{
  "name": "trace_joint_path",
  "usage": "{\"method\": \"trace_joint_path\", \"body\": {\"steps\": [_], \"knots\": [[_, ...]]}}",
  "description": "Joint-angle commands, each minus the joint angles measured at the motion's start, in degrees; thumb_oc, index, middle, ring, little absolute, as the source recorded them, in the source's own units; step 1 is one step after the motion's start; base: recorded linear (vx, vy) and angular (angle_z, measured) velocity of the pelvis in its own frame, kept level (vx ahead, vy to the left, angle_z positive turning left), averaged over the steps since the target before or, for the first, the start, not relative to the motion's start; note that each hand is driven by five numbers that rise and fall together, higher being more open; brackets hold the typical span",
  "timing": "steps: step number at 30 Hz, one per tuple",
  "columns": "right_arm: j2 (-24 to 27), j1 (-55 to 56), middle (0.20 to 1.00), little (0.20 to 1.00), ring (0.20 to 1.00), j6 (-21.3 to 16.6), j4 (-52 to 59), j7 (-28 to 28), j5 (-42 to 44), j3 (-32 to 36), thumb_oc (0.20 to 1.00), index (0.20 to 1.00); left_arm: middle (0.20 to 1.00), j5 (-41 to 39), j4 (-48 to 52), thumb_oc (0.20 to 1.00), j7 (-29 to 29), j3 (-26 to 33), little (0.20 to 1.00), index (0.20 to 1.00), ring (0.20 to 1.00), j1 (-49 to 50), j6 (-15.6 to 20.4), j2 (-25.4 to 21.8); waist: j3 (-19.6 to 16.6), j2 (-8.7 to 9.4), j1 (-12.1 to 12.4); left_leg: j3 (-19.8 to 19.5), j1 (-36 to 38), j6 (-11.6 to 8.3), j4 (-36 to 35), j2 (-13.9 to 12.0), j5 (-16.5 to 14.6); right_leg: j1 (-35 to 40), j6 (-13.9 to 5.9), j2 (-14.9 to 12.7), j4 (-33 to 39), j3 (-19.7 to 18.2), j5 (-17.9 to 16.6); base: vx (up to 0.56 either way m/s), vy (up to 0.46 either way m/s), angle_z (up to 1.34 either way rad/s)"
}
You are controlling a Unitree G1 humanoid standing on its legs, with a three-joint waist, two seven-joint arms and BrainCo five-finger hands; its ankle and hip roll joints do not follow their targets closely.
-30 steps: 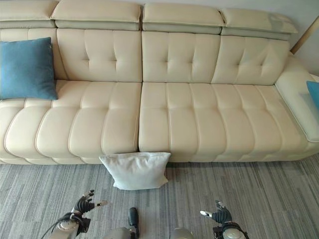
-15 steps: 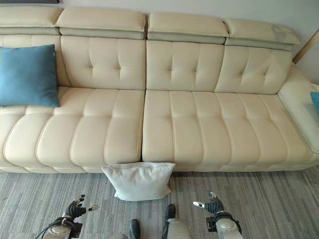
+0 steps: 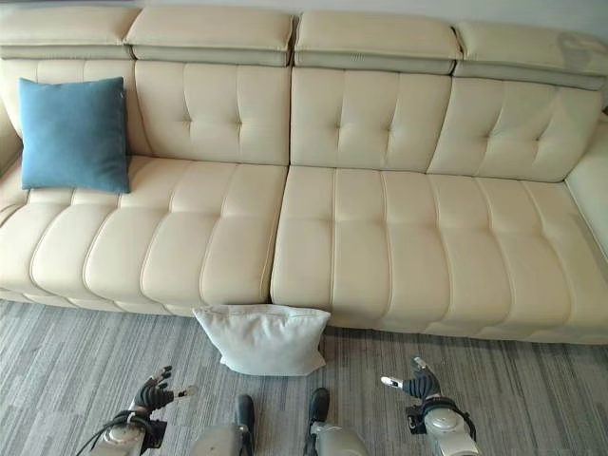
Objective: Pick up all the scattered cushions and arrange them neatly on the sofa.
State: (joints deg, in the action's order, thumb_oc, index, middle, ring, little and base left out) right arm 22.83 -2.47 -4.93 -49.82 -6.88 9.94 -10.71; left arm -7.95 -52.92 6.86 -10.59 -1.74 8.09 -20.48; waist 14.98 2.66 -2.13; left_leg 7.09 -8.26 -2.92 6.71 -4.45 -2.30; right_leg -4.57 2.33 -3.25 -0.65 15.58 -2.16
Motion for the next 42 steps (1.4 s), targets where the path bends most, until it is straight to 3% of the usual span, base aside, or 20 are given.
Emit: {"method": "trace_joint_path", "body": {"steps": [1, 4, 5, 8, 10, 11, 13, 16, 20, 22, 28, 29, 30, 31, 36, 42], "knots": [[1.04, -0.78, 1.0, 1.0, 1.0, -1.07, 0.53, -1.15, -1.6, -1.6, 1.0, 1.0, 1.0, -1.7, 1.83, 1.0, 1.72, 2.14, 1.0, 1.0, 1.0, 0.0, 1.57, -3.61, -1.2, 0.98, 0.82, -0.02, -1.3, -0.45, 3.21, 2.03, -0.94, -0.51, -6.48, -2.25, -11.22, -4.25, 10.1, 0.02, 0.093, -0.28], [0.69, -3.43, 1.0, 1.0, 1.0, -1.05, -0.25, -2.13, -2.0, -2.55, 1.0, 1.0, 1.0, -2.86, 1.66, 1.0, 2.77, 2.78, 1.0, 1.0, 1.0, -2.02, 1.88, -4.75, 0.86, 0.88, 1.23, 0.75, -3.57, 0.84, 5.12, 2.69, -2.03, -5.32, -6.75, -3.42, -16.89, -5.78, 10.75, -0.05, 0.164, -0.29], [0.46, -7.72, 1.0, 1.0, 1.0, -1.48, -2.29, -3.6, 0.07, -2.44, 1.0, 1.0, 1.0, -5.38, 1.09, 1.0, 4.85, 3.08, 1.0, 1.0, 1.0, -5.86, 3.1, -6.12, 3.36, 0.69, 1.58, 1.55, -7.95, 1.68, 7.75, 3.2, -2.9, -11.56, -6.85, -4.59, -22.16, -6.88, 11.0, -0.14, 0.169, -0.13], [0.56, -10.64, 1.0, 1.0, 1.0, -1.74, -3.96, -4.41, 2.7, -2.22, 1.0, 1.0, 1.0, -7.61, 0.67, 1.0, 6.04, 3.0, 1.0, 1.0, 1.0, -8.6, 4.03, -6.98, 4.86, 0.53, 1.69, 1.97, -11.96, 2.1, 10.28, 3.4, -3.32, -15.8, -6.64, -5.44, -25.37, -7.38, 11.13, -0.06, 0.062, -0.04], [0.84, -13.5, 1.0, 1.0, 1.0, -2.19, -5.17, -5.45, 5.22, -1.98, 1.0, 1.0, 1.0, -10.23, 0.2, 1.0, 7.14, 2.67, 1.0, 1.0, 1.0, -11.54, 4.83, -7.52, 5.92, 0.49, 1.72, 1.85, -15.61, 1.96, 13.22, 3.65, -5.34, -19.08, -6.78, -6.1, -27.9, -8.11, 13.0, -0.05, 0.004, 0.08], [1.64, -18.04, 1.0, 1.0, 1.0, -2.58, -6.36, -6.68, 7.43, -2.51, 1.0, 1.0, 1.0, -12.91, -1.19, 1.0, 8.24, 2.21, 1.0, 1.0, 1.0, -15.58, 5.64, -8.56, 7.73, 0.27, 1.49, 2.13, -20.77, 2.18, 16.07, 3.09, -5.71, -24.65, -6.39, -6.59, -31.0, -8.35, 13.77, -0.17, -0.004, 0.05], [1.65, -19.79, 1.0, 1.0, 1.0, -2.56, -6.56, -7.03, 8.11, -3.01, 1.0, 1.0, 1.0, -13.39, -1.5, 1.0, 8.37, 1.64, 1.0, 1.0, 1.0, -17.1, 5.62, -8.83, 7.77, 0.19, 1.39, 2.51, -23.4, 2.33, 17.44, 2.83, -5.85, -27.23, -6.28, -6.81, -32.14, -8.59, 14.0, -0.12, 0.002, 0.05], [3.09, -29.16, 1.0, 1.0, 1.0, -3.03, -8.34, -8.87, 11.15, -4.4, 1.0, 1.0, 1.0, -15.47, -4.1, 1.0, 9.73, 0.85, 1.0, 1.0, 1.0, -23.58, 5.96, -10.98, 9.54, -0.39, 0.75, 2.87, -35.02, 3.08, 23.2, 1.74, -6.19, -39.59, -6.0, -7.15, -38.51, -10.19, 14.63, -0.13, 0.002, -0.03], [3.9, -37.6, 1.0, 1.0, 1.0, -3.66, -8.27, -9.54, 11.86, -7.53, 1.0, 1.0, 1.0, -15.52, -5.95, 1.0, 10.16, -1.5, 1.0, 1.0, 1.0, -29.74, 5.83, -12.68, 9.7, -0.64, 0.43, 2.84, -44.27, 3.65, 28.23, 1.2, -6.79, -49.07, -5.62, -7.01, -43.51, -11.92, 15.43, -0.08, -0.006, -0.1], [2.73, -45.75, 1.0, 1.0, 1.0, -3.82, -7.62, -10.98, 12.31, -11.12, 1.0, 1.0, 1.0, -15.21, -6.53, 1.0, 11.17, -4.25, 1.0, 1.0, 1.0, -35.38, 5.7, -12.88, 9.98, -0.86, 0.42, 2.35, -51.09, 4.07, 31.88, 0.73, -7.25, -55.99, -5.13, -6.8, -46.73, -12.89, 16.29, -0.05, -0.021, -0.11], [-5.27, -59.97, 1.0, 1.0, 1.0, -7.83, -4.47, -14.67, 18.56, -15.73, 1.0, 1.0, 1.0, -13.83, -7.92, 1.0, 16.64, -12.13, 1.0, 1.0, 1.0, -51.91, 6.06, -11.85, 9.71, -2.24, 0.8, 0.69, -58.82, 3.96, 35.24, 1.6, -7.18, -64.37, -4.34, -6.48, -51.59, -13.17, 17.91, 0.0, -0.044, -0.02], [-6.06, -61.52, 0.536, 0.536, 0.536, -8.63, -4.04, -15.05, 19.56, -15.99, 0.536, 0.536, 1.0, -13.5, -7.75, 1.0, 17.36, -13.16, 1.0, 1.0, 1.0, -54.28, 6.37, -11.63, 9.48, -2.38, 0.92, 0.47, -59.4, 3.87, 35.38, 1.81, -7.0, -64.96, -4.29, -6.46, -51.88, -13.02, 17.94, -0.01, -0.065, 0.1], [-6.82, -62.63, 0.2, 0.2, 0.2, -9.16, -3.21, -15.36, 19.9, -16.37, 0.2, 0.2, 0.774, -13.54, -6.65, 0.774, 18.14, -13.58, 0.774, 0.774, 0.774, -55.42, 7.08, -11.48, 9.43, -2.38, 1.1, 0.05, -59.75, 3.8, 35.19, 2.01, -6.8, -65.38, -4.31, -6.27, -51.84, -13.1, 17.83, -0.01, -0.037, 0.08], [-7.3, -63.0, 0.2, 0.2, 0.2, -9.82, -2.27, -15.52, 20.02, -16.38, 0.2, 0.2, 0.2, -13.12, -5.1, 0.2, 18.93, -14.03, 0.2, 0.2, 0.2, -56.36, 7.7, -11.34, 9.18, -2.41, 1.27, -0.29, -59.95, 3.74, 34.87, 2.29, -6.57, -65.57, -4.38, -6.09, -51.59, -13.14, 17.65, -0.02, -0.044, 0.08], [-8.53, -60.87, 0.2, 0.2, 0.2, -11.8, 2.71, -15.04, 19.26, -16.44, 0.2, 0.2, 0.2, -12.22, 5.34, 0.2, 20.96, -13.39, 0.2, 0.2, 0.2, -54.92, 10.72, -8.83, 8.09, -2.23, 1.72, -1.09, -57.56, 3.28, 31.49, 2.54, -5.25, -63.44, -4.46, -6.12, -49.51, -12.39, 17.17, -0.03, -0.031, 0.12], [-8.15, -51.54, 0.2, 0.2, 0.2, -11.51, 9.87, -12.64, 15.23, -16.47, 0.2, 0.2, 0.2, -10.46, 16.31, 0.2, 20.83, -11.48, 0.2, 0.2, 0.2, -46.01, 11.59, -4.4, 7.34, -1.31, 1.88, -1.93, -49.13, 2.83, 23.3, 2.73, -3.07, -55.26, -5.45, -5.12, -41.29, -11.53, 13.98, -0.05, -0.008, 0.03]]}}
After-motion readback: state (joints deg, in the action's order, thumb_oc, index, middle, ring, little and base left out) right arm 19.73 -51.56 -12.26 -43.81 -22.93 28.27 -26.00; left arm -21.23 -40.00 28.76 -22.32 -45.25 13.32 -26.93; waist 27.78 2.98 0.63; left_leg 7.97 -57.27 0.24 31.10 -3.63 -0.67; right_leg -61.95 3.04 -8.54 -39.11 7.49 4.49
